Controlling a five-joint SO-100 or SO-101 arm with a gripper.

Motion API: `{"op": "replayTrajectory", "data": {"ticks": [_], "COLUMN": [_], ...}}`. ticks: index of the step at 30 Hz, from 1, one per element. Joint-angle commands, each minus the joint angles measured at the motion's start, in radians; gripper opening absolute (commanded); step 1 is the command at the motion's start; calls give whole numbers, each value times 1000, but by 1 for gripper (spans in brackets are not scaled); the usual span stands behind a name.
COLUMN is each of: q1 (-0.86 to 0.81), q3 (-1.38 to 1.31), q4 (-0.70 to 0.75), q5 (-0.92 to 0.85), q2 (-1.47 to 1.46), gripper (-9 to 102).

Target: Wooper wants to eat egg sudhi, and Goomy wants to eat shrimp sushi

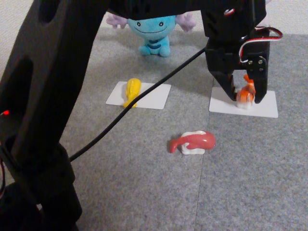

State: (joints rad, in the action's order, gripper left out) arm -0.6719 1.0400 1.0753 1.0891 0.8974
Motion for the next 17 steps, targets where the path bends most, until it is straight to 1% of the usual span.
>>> {"op": "replayTrajectory", "data": {"ticks": [1, 7, 9, 13, 17], "q1": [-11, -5, 5, 41, 98], "q3": [-67, -67, -67, -67, -67], "q4": [-3, -2, 20, 140, 267], "q5": [-5, 3, 5, 17, 74], "q2": [17, 34, 66, 209, 345], "gripper": [19, 24, 26, 28, 29]}}
